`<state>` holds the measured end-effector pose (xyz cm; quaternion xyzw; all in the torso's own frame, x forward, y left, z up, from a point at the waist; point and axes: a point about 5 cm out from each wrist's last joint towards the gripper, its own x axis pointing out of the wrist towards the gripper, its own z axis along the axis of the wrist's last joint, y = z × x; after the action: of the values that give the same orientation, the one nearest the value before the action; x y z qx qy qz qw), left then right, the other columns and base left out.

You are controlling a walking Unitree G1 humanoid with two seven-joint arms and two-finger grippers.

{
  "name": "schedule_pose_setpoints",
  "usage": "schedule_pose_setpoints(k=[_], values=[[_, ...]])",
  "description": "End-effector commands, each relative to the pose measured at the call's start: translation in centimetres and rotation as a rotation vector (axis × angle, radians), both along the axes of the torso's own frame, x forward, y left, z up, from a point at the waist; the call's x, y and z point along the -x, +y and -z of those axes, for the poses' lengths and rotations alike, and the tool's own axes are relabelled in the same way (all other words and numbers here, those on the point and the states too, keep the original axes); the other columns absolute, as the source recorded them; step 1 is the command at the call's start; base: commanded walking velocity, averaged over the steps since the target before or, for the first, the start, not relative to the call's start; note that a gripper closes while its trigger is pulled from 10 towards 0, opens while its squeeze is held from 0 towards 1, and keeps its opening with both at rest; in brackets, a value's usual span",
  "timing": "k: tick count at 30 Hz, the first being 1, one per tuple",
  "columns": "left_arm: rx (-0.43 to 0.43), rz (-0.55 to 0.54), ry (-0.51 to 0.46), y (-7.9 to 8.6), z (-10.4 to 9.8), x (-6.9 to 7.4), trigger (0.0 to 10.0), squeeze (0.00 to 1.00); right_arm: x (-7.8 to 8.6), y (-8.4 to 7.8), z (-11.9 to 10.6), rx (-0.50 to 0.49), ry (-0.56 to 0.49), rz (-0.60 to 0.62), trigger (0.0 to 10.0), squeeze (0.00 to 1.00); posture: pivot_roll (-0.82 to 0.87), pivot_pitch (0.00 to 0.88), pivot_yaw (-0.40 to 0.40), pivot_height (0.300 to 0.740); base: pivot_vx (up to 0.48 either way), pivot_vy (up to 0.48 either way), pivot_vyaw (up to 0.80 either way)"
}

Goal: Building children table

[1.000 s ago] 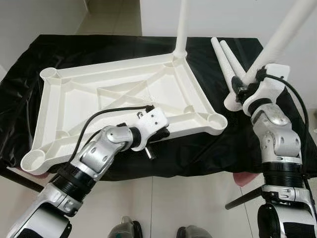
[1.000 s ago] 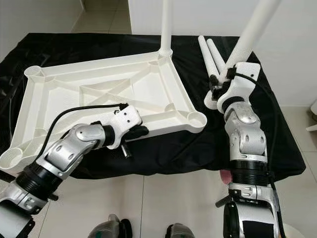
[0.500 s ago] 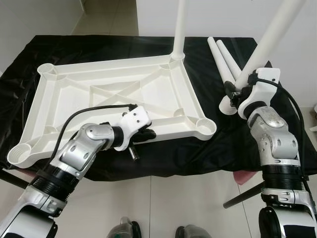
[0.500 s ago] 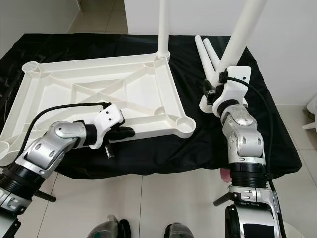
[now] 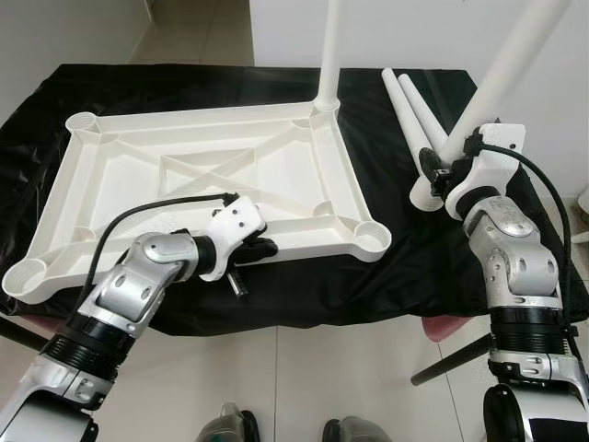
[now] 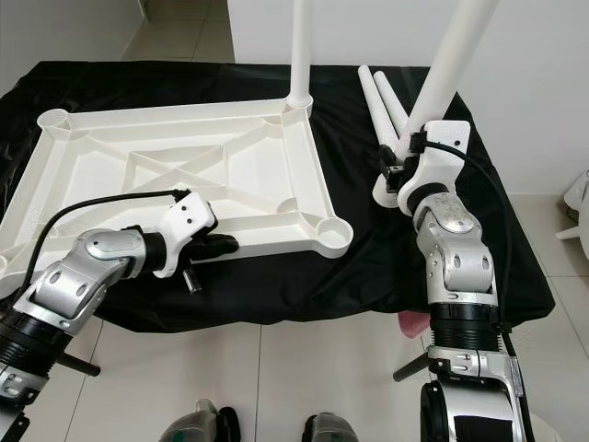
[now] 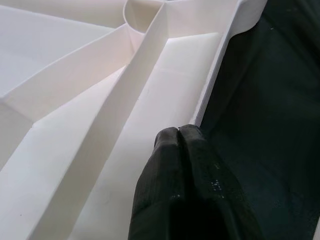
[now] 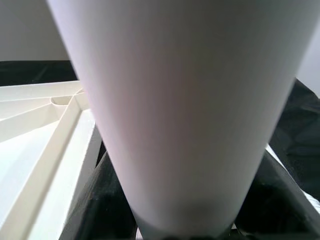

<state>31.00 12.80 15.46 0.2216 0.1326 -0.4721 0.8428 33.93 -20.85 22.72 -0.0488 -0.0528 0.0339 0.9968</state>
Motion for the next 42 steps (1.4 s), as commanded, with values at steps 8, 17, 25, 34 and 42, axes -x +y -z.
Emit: schedule_pose_setpoints(k=[8, 17, 25, 34, 42], values=[[-0.110, -0.224, 0.046, 5.0, 1.4, -0.8, 2.0, 0.00, 0.1, 0.2, 0.0, 0.007, -0.001, -0.022, 10.0, 0.00, -0.01, 0.121, 0.022, 0.740, 0.000, 0.000, 0.00], [-0.059, -0.189, 0.073, 4.5, 0.7, -0.6, 10.0, 0.44, 0.1, 0.4, 0.1, 0.013, 0.002, -0.031, 10.0, 0.00, -0.01, 0.123, 0.023, 0.740, 0.000, 0.000, 0.00], [0.065, -0.135, 0.105, 3.9, -0.7, -0.4, 10.0, 1.00, 0.2, 0.4, 0.2, 0.014, 0.003, -0.037, 10.0, 0.00, 0.00, 0.119, 0.022, 0.740, 0.000, 0.000, 0.00], [0.399, -0.136, 0.101, 2.9, -5.5, -2.0, 10.0, 0.00, -0.4, 1.4, 0.2, 0.000, 0.010, -0.092, 10.0, 0.00, 0.01, 0.105, -0.002, 0.740, 0.000, 0.000, 0.00], [0.523, -0.312, -0.063, 2.4, -8.4, -4.5, 10.0, 0.00, -0.8, 3.2, 0.3, 0.023, 0.011, -0.159, 10.0, 0.00, 0.02, 0.086, -0.020, 0.740, 0.000, 0.000, 0.00]])
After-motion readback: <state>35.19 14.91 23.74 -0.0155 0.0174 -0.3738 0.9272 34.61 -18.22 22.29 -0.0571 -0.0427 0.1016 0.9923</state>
